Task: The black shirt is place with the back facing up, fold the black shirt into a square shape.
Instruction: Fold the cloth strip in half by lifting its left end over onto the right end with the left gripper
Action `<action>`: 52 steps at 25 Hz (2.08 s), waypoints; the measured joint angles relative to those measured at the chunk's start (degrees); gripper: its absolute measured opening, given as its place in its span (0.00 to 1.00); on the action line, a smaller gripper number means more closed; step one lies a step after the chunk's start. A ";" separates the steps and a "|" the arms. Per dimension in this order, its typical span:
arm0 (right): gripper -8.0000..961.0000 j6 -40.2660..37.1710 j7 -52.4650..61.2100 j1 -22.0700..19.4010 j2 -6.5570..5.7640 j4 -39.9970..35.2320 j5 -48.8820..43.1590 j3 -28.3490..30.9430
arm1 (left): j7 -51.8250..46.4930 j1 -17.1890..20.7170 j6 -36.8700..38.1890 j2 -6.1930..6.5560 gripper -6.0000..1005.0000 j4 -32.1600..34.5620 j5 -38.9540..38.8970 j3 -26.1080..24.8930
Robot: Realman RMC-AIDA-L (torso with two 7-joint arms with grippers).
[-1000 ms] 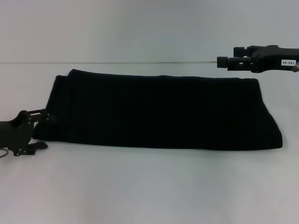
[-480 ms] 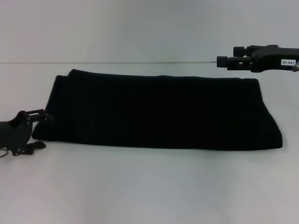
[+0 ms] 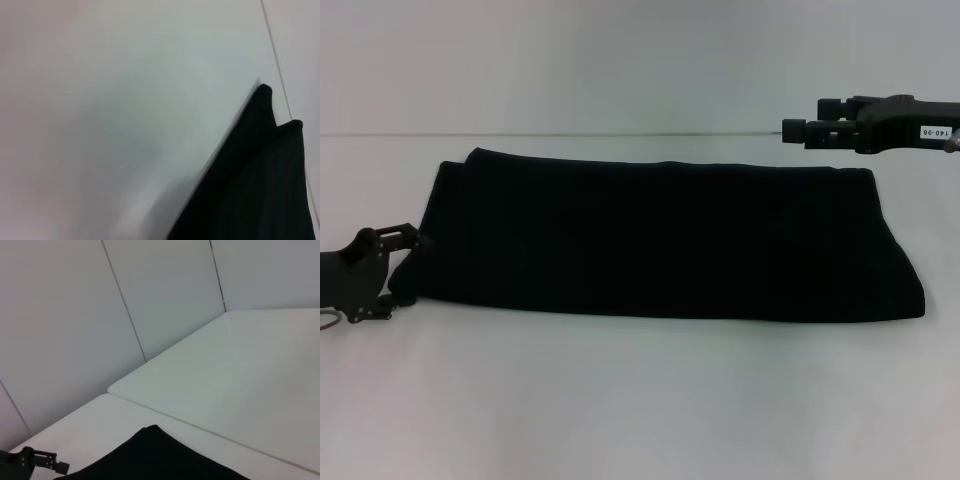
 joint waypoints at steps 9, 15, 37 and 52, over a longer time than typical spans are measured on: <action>0.94 -0.02 0.23 0.47 -0.06 0.00 0.03 0.11 | 0.80 -0.10 -0.91 -0.01 0.83 0.05 0.09 0.05; 0.94 0.19 0.12 0.66 -0.09 -0.02 0.03 0.12 | 1.09 -0.37 -1.16 0.09 0.82 0.22 0.09 0.04; 0.94 0.24 -0.09 0.78 -0.09 -0.09 0.02 -0.20 | 14.63 -1.09 -0.48 0.32 0.82 -0.02 -0.51 0.82; 0.94 0.21 -0.09 1.22 -0.26 -0.08 0.02 -0.33 | 16.47 -1.07 -0.58 0.44 0.62 0.10 0.77 2.36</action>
